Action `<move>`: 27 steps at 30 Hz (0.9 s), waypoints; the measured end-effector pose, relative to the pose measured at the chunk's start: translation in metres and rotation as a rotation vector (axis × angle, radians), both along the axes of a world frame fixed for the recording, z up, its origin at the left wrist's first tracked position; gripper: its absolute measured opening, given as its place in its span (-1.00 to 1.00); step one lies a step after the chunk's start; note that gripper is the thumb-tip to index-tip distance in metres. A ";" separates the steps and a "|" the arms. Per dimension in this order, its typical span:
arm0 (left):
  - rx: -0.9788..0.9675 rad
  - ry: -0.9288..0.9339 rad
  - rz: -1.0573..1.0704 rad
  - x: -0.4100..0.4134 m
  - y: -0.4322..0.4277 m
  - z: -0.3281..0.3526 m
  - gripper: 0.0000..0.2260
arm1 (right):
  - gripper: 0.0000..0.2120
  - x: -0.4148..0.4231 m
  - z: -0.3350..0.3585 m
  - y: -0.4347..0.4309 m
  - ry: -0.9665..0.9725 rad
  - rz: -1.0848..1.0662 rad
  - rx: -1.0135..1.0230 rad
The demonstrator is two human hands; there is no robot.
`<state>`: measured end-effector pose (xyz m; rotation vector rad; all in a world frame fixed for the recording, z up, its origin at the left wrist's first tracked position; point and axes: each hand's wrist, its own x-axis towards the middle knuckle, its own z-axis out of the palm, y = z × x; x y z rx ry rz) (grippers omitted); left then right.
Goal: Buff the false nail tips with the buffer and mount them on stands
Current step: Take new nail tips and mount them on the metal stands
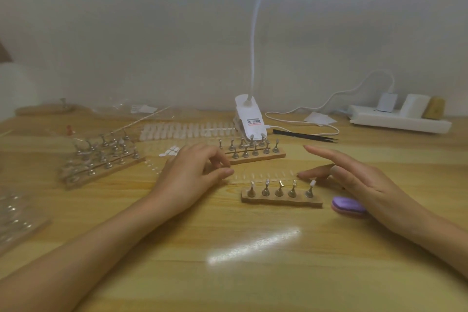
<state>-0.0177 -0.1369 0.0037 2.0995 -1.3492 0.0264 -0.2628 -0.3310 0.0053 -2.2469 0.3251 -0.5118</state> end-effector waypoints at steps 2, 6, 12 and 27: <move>-0.007 -0.030 0.002 0.000 0.001 0.000 -0.94 | -0.60 0.000 0.000 0.000 0.002 0.008 0.002; -0.012 0.015 -0.009 0.001 0.002 0.002 -0.88 | -0.58 0.001 -0.001 -0.002 0.008 0.001 -0.022; 0.028 0.034 -0.022 -0.002 -0.001 0.004 -0.88 | -0.56 0.001 -0.001 -0.002 0.023 -0.007 -0.026; -0.157 -0.110 0.059 -0.002 0.007 0.004 -0.86 | -0.63 0.001 0.004 0.009 0.039 -0.058 -0.130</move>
